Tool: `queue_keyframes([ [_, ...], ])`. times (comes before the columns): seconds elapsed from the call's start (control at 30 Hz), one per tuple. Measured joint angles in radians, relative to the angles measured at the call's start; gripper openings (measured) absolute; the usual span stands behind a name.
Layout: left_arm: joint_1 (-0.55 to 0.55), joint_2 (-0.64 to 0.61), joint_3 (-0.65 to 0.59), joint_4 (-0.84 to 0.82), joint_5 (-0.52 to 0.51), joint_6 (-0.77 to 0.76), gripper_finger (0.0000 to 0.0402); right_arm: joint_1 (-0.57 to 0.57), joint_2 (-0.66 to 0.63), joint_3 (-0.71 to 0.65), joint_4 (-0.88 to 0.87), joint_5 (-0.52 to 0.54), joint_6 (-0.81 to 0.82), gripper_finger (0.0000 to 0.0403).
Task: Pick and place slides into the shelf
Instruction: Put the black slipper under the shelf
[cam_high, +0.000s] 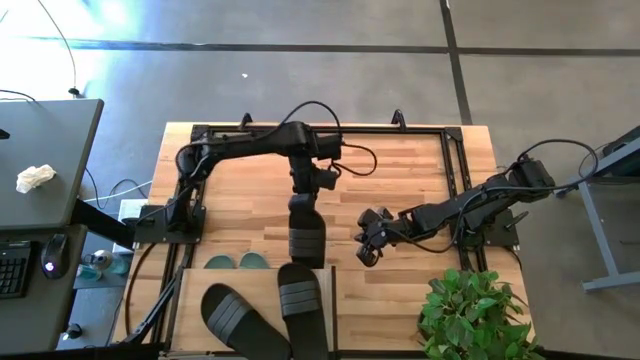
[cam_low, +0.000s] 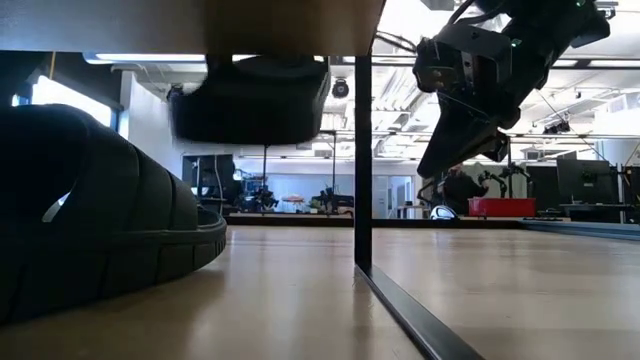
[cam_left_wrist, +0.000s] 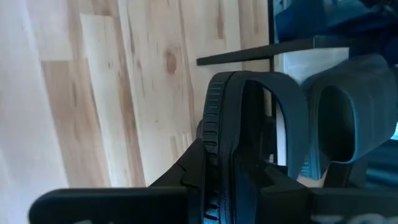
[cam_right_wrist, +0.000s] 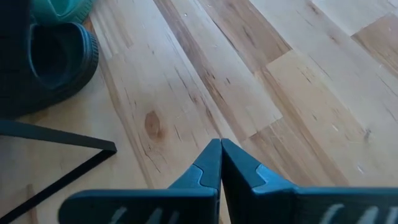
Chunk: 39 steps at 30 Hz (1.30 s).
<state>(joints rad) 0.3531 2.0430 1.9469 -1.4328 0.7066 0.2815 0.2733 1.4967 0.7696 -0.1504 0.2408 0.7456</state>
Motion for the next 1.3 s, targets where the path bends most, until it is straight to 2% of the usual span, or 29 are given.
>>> queue_keyframes([
  [0.27, -0.030, 0.048, 0.000, 0.008, 0.060, -0.002, 0.0030, -0.013, 0.000, 0.000, -0.001, -0.037, -0.026, 0.0000],
  [0.5, -0.033, 0.077, 0.000, 0.048, 0.136, -0.063, 0.0030, -0.025, 0.000, 0.000, 0.002, -0.072, -0.051, 0.0000],
  [1.3, -0.092, 0.171, 0.000, 0.090, 0.042, -0.107, 0.0029, -0.033, 0.000, 0.000, 0.023, -0.133, -0.073, 0.0000],
])
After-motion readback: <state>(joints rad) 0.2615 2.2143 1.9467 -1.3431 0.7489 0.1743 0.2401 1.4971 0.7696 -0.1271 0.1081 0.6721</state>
